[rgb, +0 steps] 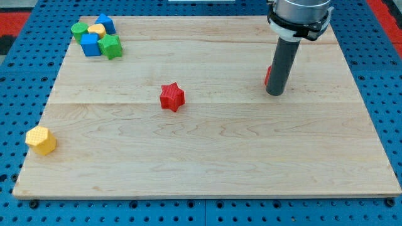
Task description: Slide the red circle towards the red star
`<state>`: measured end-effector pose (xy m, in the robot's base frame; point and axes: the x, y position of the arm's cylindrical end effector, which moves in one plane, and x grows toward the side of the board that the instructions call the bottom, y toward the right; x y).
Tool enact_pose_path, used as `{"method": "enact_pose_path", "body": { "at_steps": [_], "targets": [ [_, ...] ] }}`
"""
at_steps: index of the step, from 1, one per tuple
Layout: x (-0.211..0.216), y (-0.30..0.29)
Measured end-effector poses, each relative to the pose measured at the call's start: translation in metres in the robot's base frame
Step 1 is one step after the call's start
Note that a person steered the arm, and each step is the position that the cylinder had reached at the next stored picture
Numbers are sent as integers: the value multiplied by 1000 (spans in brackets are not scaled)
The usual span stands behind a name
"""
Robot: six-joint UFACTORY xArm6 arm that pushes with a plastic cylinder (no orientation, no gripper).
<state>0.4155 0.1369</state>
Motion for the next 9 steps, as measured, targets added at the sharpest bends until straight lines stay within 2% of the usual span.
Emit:
{"method": "enact_pose_path", "body": {
  "at_steps": [3,6,9],
  "targets": [
    [4,47],
    [-45,33],
    [-53,33]
  ]
}}
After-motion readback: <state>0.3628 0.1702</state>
